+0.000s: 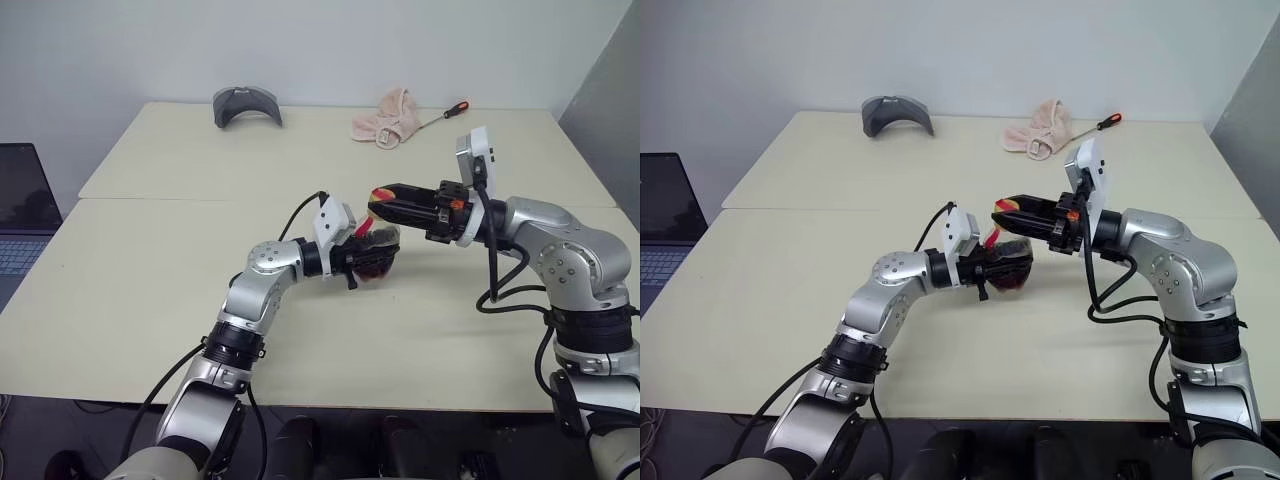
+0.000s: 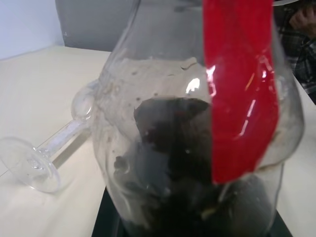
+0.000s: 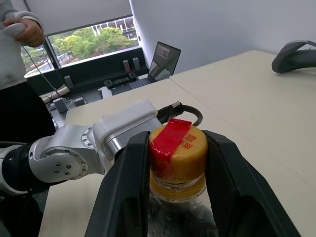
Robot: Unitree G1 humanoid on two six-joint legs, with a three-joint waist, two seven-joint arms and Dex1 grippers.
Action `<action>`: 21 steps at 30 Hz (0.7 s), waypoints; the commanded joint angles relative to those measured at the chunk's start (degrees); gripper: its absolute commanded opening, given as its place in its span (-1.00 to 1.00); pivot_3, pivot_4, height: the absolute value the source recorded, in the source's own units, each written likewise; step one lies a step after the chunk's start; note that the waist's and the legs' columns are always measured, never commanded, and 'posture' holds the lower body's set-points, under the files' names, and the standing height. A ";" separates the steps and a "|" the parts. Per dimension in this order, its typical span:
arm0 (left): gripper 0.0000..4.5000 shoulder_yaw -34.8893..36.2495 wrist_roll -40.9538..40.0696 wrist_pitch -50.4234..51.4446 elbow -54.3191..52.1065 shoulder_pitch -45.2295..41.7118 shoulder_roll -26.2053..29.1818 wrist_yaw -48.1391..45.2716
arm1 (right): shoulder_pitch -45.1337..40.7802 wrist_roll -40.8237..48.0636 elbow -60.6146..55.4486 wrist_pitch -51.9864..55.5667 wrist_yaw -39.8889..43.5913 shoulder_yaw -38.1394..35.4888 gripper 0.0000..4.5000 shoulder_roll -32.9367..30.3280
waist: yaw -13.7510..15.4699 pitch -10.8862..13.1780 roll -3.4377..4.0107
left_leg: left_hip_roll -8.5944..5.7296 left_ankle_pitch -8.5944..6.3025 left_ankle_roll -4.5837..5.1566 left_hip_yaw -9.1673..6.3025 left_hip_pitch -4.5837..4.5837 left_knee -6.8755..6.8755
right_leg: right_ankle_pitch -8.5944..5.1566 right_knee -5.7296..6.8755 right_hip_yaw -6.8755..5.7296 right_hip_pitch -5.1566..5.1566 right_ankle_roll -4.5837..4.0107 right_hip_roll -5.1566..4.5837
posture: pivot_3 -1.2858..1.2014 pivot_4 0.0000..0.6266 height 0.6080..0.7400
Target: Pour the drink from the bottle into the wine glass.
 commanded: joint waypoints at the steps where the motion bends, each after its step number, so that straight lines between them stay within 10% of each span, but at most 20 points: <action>1: -0.57 0.48 -0.60 -0.81 -2.00 -0.90 0.05 -0.14 | -2.16 4.90 0.69 -1.54 -0.62 -7.38 -0.46 0.78 | 0.00 0.00 0.00 | 0.00 0.00 0.00 0.00 0.00 0.00 | 0.00 0.00 0.00 0.00 0.00 0.00 | 0.03 -0.52 1.00; 9: -0.58 0.35 -0.71 -0.72 -2.34 -0.21 0.49 -0.04 | -0.73 8.91 4.65 -3.46 -11.67 -20.57 -0.46 2.33 | 0.13 0.00 0.00 | -0.01 0.00 0.00 0.02 0.00 0.00 | 0.00 -0.01 0.02 0.02 0.00 -0.01 | 0.03 -0.52 1.00; 21: -0.58 -0.30 -0.88 -0.86 -1.48 -0.85 -0.45 -0.75 | 22.81 -17.56 13.45 -18.92 -36.37 -22.99 -0.46 2.63 | -0.14 -0.01 0.02 | 0.00 0.00 0.01 0.18 0.04 0.00 | 0.00 0.10 0.10 0.03 0.00 0.00 | 0.03 -0.52 1.00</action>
